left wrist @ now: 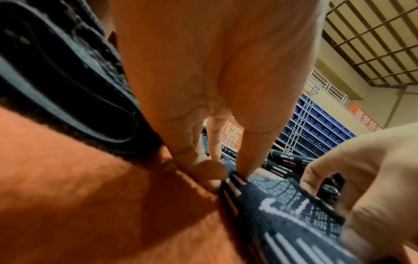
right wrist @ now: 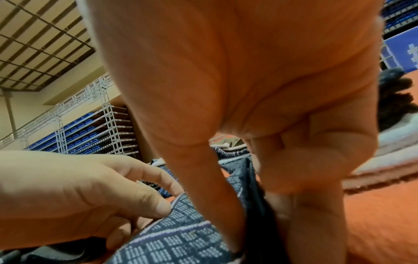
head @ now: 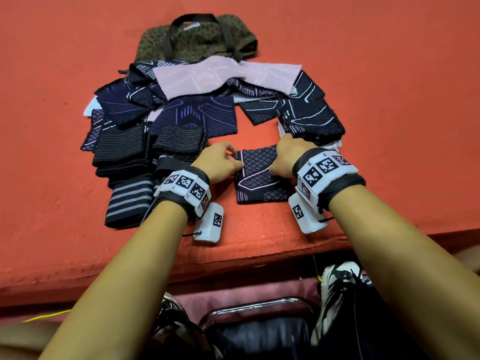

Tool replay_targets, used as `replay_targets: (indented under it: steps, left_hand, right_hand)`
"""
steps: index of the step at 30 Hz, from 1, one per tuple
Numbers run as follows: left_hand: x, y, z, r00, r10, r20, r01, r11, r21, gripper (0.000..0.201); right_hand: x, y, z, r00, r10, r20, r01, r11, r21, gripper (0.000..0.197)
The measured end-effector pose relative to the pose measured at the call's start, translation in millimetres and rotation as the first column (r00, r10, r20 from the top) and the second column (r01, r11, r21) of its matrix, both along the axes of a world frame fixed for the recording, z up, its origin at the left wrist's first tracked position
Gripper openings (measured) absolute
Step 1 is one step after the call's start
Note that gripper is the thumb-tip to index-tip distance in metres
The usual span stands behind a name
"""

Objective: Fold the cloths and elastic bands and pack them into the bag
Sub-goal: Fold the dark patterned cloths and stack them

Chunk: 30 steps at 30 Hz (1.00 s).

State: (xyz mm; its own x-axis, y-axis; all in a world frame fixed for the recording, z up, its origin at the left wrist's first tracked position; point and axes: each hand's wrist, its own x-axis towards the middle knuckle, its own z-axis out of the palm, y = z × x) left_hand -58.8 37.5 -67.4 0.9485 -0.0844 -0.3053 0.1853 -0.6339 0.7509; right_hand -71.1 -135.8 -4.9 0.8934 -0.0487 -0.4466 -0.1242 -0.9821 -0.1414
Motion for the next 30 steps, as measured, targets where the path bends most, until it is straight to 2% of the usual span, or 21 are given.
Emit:
replay_targets:
  steps: [6,8,10,13,17,22,27,30]
  left_hand:
    - [-1.1,-1.3,1.6,0.999,-0.028,0.040,0.023,0.992,0.121,0.038]
    - [-1.5,-1.9,3.2,0.999,-0.027,0.042,0.021,0.990,0.137,0.038]
    - [-1.2,-1.8,5.2,0.999,-0.021,0.031,0.017,0.990,0.138,0.036]
    - [-2.4,-2.5,7.6,1.000,-0.021,-0.022,0.023,0.996,0.088,0.032]
    - [-6.0,-8.8,8.4,0.989,-0.043,-0.142,0.028,0.994,-0.106,0.034]
    - [-9.4,-12.9,6.8,0.980,-0.070,-0.186,0.038,0.984,-0.173,0.050]
    - [-3.8,-4.3,-1.4,0.996,0.053,-0.065,-0.058,0.995,-0.076,0.046]
    - [-0.5,-3.8,-1.9,0.992,0.122,0.007,-0.122,0.990,-0.066,0.046]
  right_hand:
    - [-1.9,4.8,12.3,0.980,0.110,0.167,-0.095,0.991,-0.098,0.032]
    - [-4.2,10.5,7.6,0.971,0.176,0.160,-0.170,0.984,-0.048,0.022]
    - [-7.6,15.0,-3.4,0.967,0.225,0.123,-0.230,0.973,0.028,0.024]
    - [-12.6,15.9,-15.1,0.969,0.223,0.101,-0.232,0.970,0.077,0.030]
    - [-8.6,11.1,-17.1,0.983,0.149,0.107,-0.156,0.986,0.057,0.043]
    - [-5.8,10.3,-20.6,0.987,0.137,0.081,-0.141,0.989,0.041,0.052]
    - [-1.9,6.8,-19.3,0.976,0.167,0.136,-0.176,0.983,0.053,0.040]
    - [-1.6,3.8,-19.6,0.970,0.164,0.177,-0.173,0.984,0.040,0.040]
